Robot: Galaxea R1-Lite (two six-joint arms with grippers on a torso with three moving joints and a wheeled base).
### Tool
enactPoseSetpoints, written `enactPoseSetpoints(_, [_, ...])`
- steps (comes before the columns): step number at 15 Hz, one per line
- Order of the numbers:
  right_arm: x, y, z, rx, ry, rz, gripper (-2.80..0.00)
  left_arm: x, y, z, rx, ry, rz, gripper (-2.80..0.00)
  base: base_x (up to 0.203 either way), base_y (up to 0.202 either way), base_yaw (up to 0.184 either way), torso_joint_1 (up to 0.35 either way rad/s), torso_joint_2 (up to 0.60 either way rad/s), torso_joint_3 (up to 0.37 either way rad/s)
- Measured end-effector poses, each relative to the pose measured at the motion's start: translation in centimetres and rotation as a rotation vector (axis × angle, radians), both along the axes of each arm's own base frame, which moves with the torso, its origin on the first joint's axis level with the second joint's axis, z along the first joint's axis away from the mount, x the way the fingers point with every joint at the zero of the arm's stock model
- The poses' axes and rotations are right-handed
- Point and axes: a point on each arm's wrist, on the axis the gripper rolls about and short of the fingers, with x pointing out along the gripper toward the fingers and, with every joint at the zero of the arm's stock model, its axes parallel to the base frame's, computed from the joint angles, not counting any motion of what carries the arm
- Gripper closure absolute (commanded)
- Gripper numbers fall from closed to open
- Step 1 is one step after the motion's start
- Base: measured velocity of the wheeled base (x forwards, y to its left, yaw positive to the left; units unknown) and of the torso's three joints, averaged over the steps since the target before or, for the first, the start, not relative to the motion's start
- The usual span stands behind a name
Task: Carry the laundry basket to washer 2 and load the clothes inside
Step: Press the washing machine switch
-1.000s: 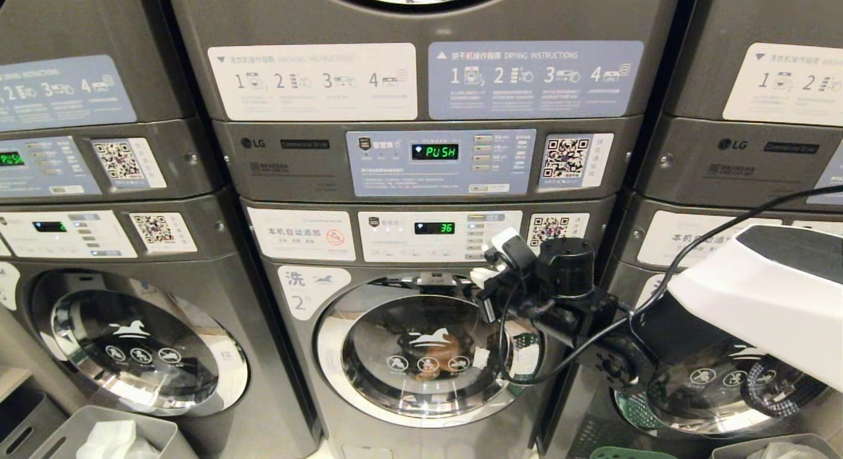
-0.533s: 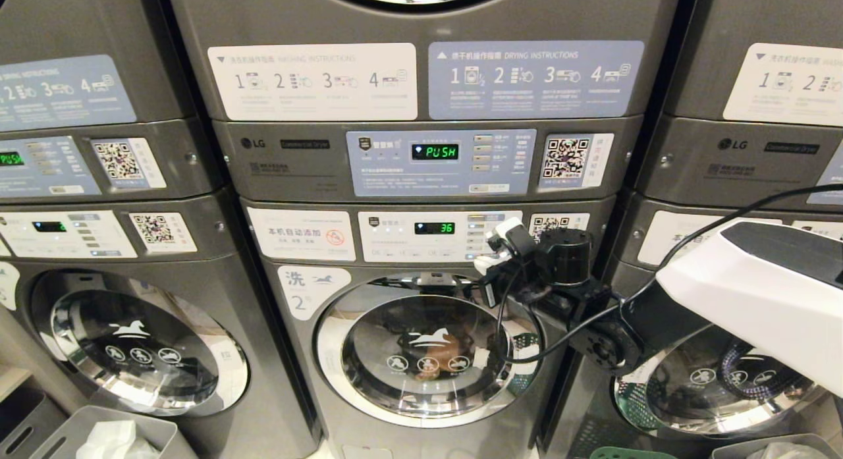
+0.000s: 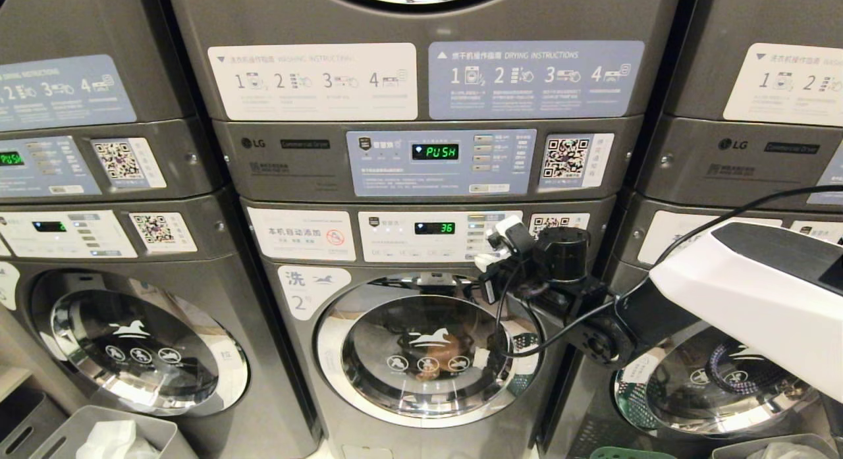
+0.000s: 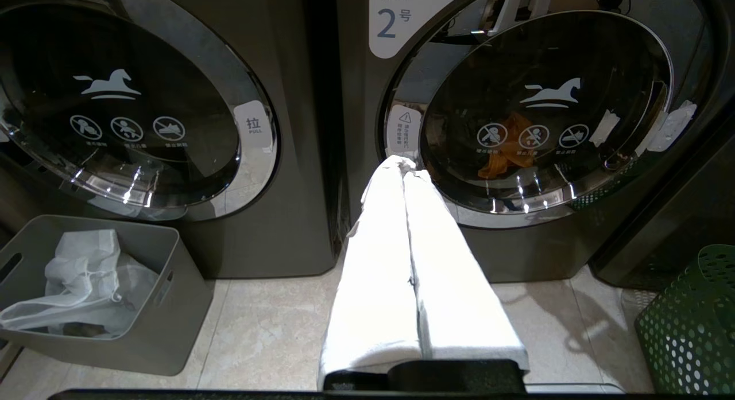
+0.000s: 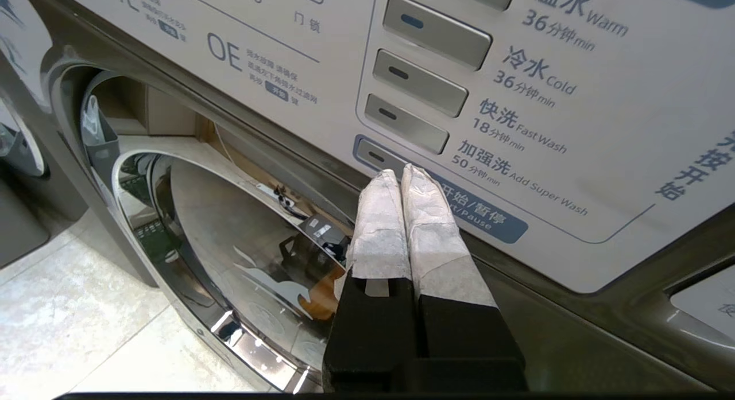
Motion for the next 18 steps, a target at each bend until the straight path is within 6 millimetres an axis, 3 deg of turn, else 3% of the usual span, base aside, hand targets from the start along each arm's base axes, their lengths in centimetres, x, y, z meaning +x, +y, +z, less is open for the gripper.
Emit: enactPoseSetpoints(18, [1.5,0.4,-0.6,0.003,0.012,-0.062,0.00,0.0,0.0,0.0,0.000,0.000,0.000,0.00,0.000,0.000,0.000,0.000,0.00,0.000])
